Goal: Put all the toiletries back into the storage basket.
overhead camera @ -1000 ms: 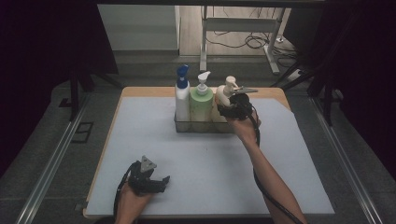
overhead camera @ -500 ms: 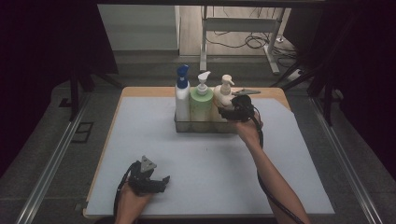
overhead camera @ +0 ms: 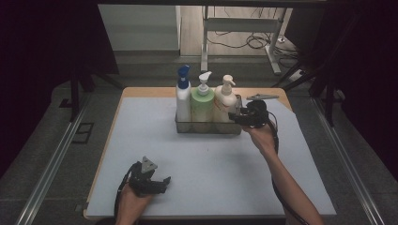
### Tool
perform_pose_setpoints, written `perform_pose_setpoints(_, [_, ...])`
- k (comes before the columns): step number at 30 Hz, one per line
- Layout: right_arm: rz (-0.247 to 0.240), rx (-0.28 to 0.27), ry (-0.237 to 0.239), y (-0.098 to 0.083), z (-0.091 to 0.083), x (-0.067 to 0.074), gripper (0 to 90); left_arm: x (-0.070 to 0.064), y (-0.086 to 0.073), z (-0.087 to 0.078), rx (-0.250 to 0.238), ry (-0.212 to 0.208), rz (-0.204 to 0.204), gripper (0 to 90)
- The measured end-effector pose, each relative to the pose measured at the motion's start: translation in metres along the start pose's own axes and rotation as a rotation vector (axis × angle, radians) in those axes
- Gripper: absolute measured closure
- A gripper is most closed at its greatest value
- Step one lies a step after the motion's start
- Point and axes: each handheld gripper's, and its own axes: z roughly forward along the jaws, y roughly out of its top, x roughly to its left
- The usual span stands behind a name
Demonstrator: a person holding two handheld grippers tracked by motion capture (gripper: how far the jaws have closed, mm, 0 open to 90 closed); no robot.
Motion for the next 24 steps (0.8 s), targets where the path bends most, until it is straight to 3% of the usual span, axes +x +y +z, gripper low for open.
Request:
perform_pose_setpoints(7, [0.011, 0.009, -0.048, -0.003, -0.006, -0.016, 63.0, 0.000, 0.000, 0.000, 0.000, 0.000, 0.000, 10.7])
perform_pose_setpoints(15, [-0.006, 0.043, -0.106, -0.003, 0.017, -0.021, 82.7, 0.000, 0.000, 0.000, 0.000, 0.000, 0.000, 10.6])
perform_pose_setpoints(20, [-0.015, 0.059, -0.127, 0.003, 0.032, -0.023, 88.0, 0.000, 0.000, 0.000, 0.001, 0.000, 0.001, 10.6])
perform_pose_setpoints(24, [-0.012, 0.074, -0.118, 0.005, 0.043, -0.026, 87.8, 0.000, 0.000, 0.000, 0.001, 0.000, 0.002, 10.6])
